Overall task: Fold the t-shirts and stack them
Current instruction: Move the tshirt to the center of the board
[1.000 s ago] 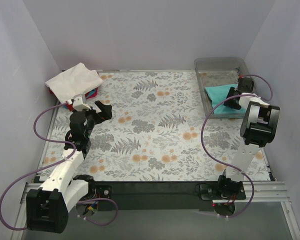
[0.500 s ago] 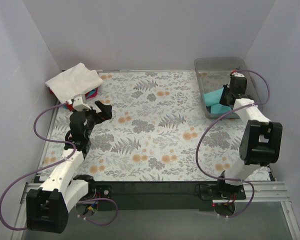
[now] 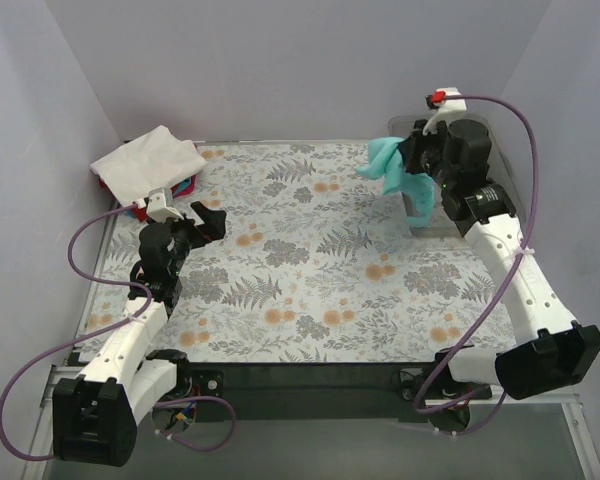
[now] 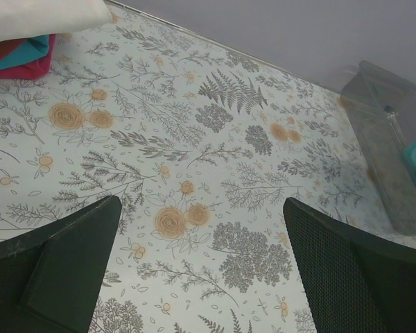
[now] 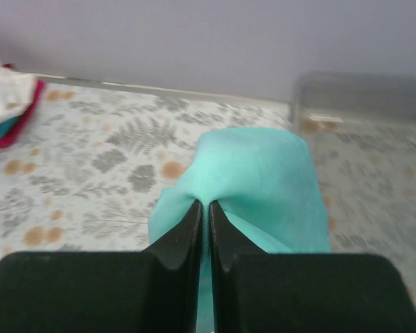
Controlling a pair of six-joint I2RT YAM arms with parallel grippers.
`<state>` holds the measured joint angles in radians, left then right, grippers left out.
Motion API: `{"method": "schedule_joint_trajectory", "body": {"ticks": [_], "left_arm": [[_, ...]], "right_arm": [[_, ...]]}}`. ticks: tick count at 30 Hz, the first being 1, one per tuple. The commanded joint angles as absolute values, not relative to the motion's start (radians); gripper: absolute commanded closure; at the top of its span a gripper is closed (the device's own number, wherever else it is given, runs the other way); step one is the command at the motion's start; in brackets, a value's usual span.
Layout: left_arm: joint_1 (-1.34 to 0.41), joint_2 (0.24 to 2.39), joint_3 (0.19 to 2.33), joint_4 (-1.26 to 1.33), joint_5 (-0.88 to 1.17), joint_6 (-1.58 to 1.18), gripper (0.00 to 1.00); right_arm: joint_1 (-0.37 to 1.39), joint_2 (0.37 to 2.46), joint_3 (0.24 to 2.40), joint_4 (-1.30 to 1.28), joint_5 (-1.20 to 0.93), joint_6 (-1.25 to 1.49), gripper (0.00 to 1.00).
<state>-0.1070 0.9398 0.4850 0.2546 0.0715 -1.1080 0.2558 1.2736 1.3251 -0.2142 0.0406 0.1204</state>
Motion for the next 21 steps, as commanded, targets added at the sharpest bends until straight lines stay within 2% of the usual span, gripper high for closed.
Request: {"method": "schedule_joint_trajectory", "body": {"ticks": [1, 6, 10, 12, 13, 14, 16, 18, 21], "left_arm": [[-0.109, 0.919, 0.514, 0.255, 0.089, -1.106, 0.03], [-0.109, 0.888, 0.52, 0.233, 0.084, -1.103, 0.03], [-0.109, 0.859, 0.52, 0.213, 0.074, -1.106, 0.03], [-0.109, 0.841, 0.526, 0.199, 0.066, -1.109, 0.03], [-0.109, 0.836, 0.525, 0.198, 0.061, -1.111, 0.04], [-0.109, 0.831, 0.523, 0.201, 0.063, -1.118, 0.03], [-0.109, 0.838, 0.525, 0.204, 0.071, -1.121, 0.03], [-0.109, 0.868, 0.534, 0.206, 0.092, -1.132, 0.04], [-0.109, 0.92, 0.541, 0.212, 0.094, -1.135, 0.07]], "right_arm": [[0.366, 1.273, 1.51, -0.195, -0.103, 0.074, 0.99], [0.513, 1.319, 1.627, -0.216, -0.242, 0.071, 0.99], [0.587, 1.293, 1.508, -0.204, -0.21, 0.101, 0.96], [0.591, 1.247, 1.337, -0.167, -0.096, 0.135, 0.83], [0.591, 1.232, 1.271, -0.157, -0.03, 0.143, 0.64], [0.589, 1.22, 1.176, -0.153, 0.123, 0.164, 0.55], [0.588, 1.201, 1.102, -0.153, 0.231, 0.172, 0.42], [0.589, 1.195, 1.043, -0.155, 0.291, 0.182, 0.38], [0.615, 1.198, 1.02, -0.121, 0.211, 0.166, 0.37]]}}
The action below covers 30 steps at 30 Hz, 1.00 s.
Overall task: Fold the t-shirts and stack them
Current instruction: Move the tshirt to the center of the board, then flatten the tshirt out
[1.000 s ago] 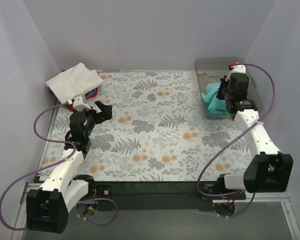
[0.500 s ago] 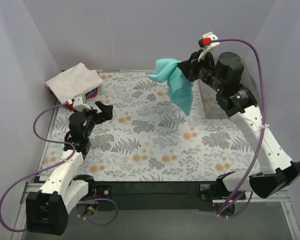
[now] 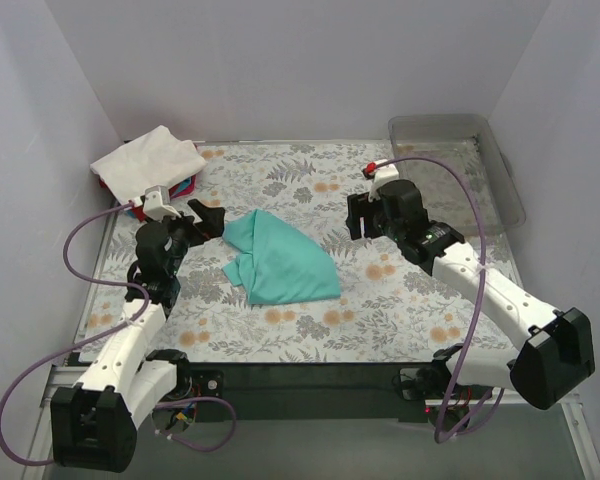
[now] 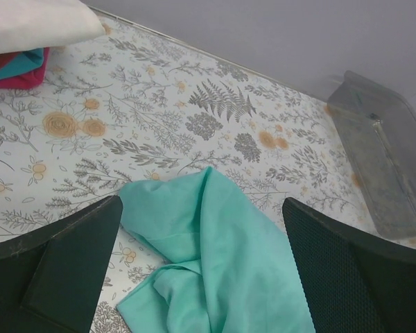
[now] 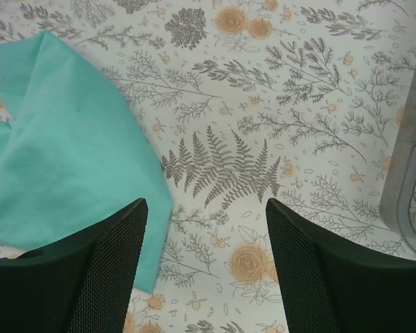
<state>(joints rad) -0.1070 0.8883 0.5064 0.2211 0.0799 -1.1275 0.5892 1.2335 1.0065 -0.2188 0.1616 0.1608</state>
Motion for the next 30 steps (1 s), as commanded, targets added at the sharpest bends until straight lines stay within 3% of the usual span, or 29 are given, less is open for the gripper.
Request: {"method": "schedule_joint_trajectory", "body": {"ticks": [1, 12, 23, 30], "left_arm": [[-0.109, 0.928, 0.54, 0.212, 0.087, -1.135, 0.07], [-0.107, 1.004, 0.558, 0.143, -0.112, -1.181, 0.04], [-0.106, 1.012, 0.551, 0.147, -0.121, -1.198, 0.04], [-0.106, 1.0, 0.549, 0.143, -0.103, -1.2, 0.04]], "right_arm": [[0.633, 1.203, 1.009, -0.1, 0.196, 0.157, 0.37], [1.003, 1.516, 1.08, 0.078, 0.035, 0.175, 0.37], [1.065, 1.787, 1.23, 0.083, 0.032, 0.228, 0.41], [1.081, 1.897, 1.282, 0.037, 0.165, 0.235, 0.48]]}}
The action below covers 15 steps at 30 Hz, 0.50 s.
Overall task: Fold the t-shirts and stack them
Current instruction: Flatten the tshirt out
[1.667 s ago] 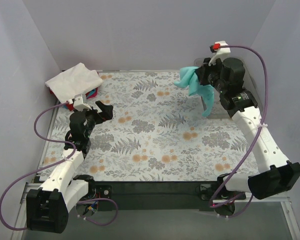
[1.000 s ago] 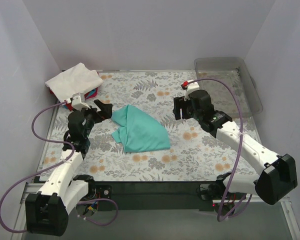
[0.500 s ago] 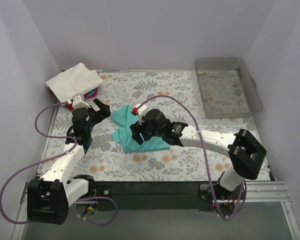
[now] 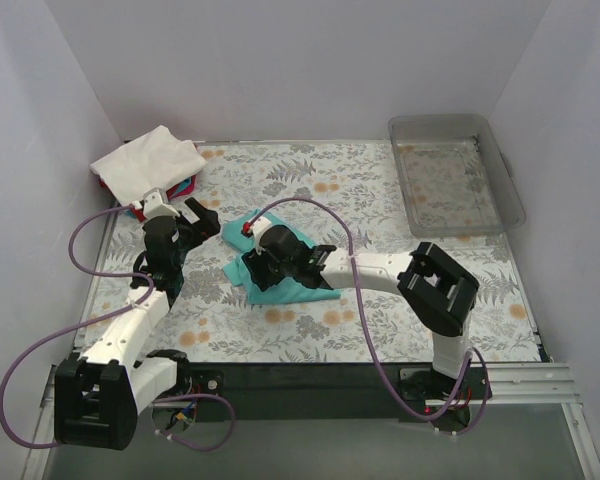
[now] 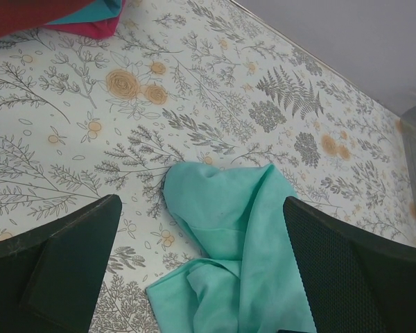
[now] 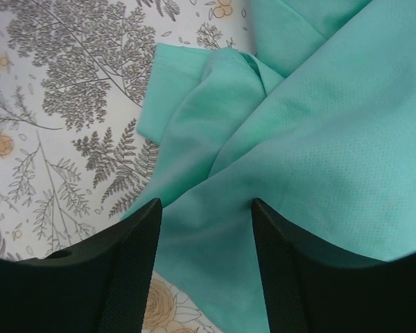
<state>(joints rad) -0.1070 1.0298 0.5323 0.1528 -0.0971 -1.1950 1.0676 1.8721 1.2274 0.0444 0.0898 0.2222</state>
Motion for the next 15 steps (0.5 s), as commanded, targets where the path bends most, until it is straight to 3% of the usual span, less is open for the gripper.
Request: {"method": "schedule_joint_trajectory", "body": {"ticks": [1, 3, 7, 11, 15], "left_arm": [[-0.106, 0.999, 0.548, 0.143, -0.101, -1.198, 0.04], [-0.106, 0.994, 0.548, 0.143, -0.101, -1.198, 0.04], [-0.107, 0.996, 0.548, 0.144, -0.098, -1.198, 0.04], [-0.107, 0.999, 0.546, 0.147, -0.091, -1.198, 0.04], [-0.107, 1.0, 0.543, 0.17, -0.06, -1.181, 0.04]], "right_arm": [[1.081, 1.905, 1.288, 0.032, 0.17, 0.233, 0.51], [1.085, 1.936, 1.307, 0.02, 0.187, 0.233, 0.57], [1.085, 1.962, 1.33, 0.002, 0.21, 0.236, 0.98], [1.086, 1.895, 1.304, 0.002, 0.27, 0.207, 0.99], [1.083, 1.693, 1.23, -0.029, 0.42, 0.158, 0.99]]}}
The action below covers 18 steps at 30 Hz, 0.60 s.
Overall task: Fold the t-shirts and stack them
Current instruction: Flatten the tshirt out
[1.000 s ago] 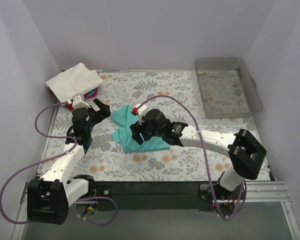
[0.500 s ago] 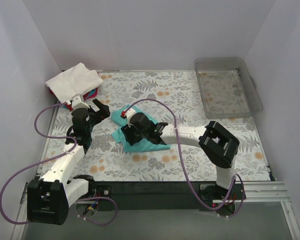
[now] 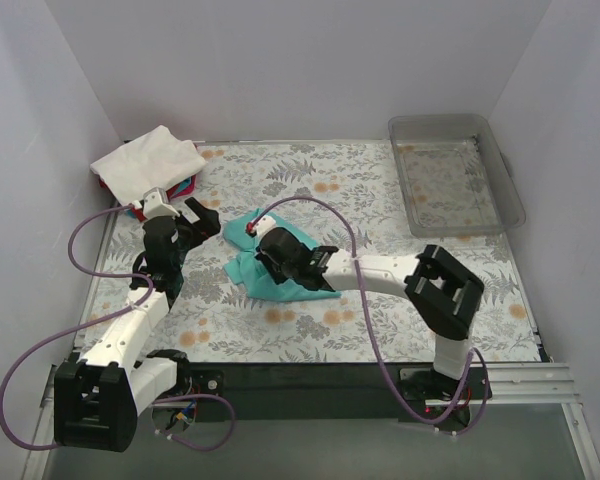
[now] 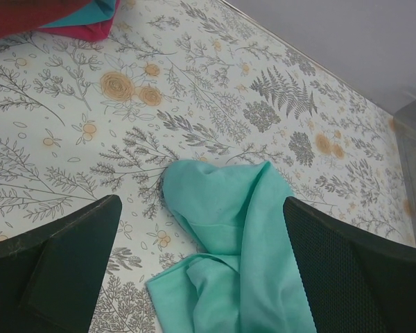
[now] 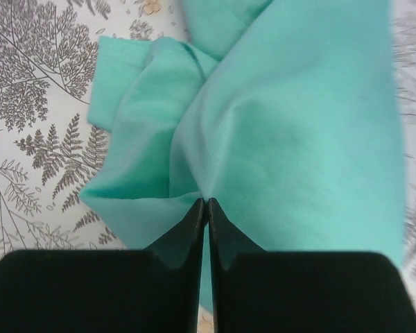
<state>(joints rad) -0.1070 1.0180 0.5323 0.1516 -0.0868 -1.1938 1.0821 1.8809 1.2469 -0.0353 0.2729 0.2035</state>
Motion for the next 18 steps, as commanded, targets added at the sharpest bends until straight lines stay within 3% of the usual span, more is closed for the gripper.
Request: {"method": "schedule_joint_trajectory", "body": {"ticks": [1, 8, 13, 16, 18], "left_arm": [[-0.107, 1.0, 0.543, 0.173, -0.045, -1.172, 0.04], [-0.21, 1.038, 0.555, 0.238, 0.022, -1.129, 0.1], [-0.333, 1.185, 0.607, 0.244, 0.022, -1.146, 0.13], [-0.333, 1.19, 0.594, 0.247, -0.07, -1.172, 0.13], [-0.334, 1.169, 0.597, 0.218, -0.15, -1.178, 0.1]], "right_arm": [[1.081, 1.657, 1.189, -0.029, 0.449, 0.149, 0.99], [0.886, 1.373, 0.944, -0.032, 0.517, 0.189, 0.99], [0.804, 1.338, 0.859, -0.031, 0.488, 0.213, 0.99], [0.821, 1.354, 0.88, -0.009, 0.335, 0.23, 0.99], [0.882, 1.403, 0.929, 0.018, 0.333, 0.232, 0.92]]}}
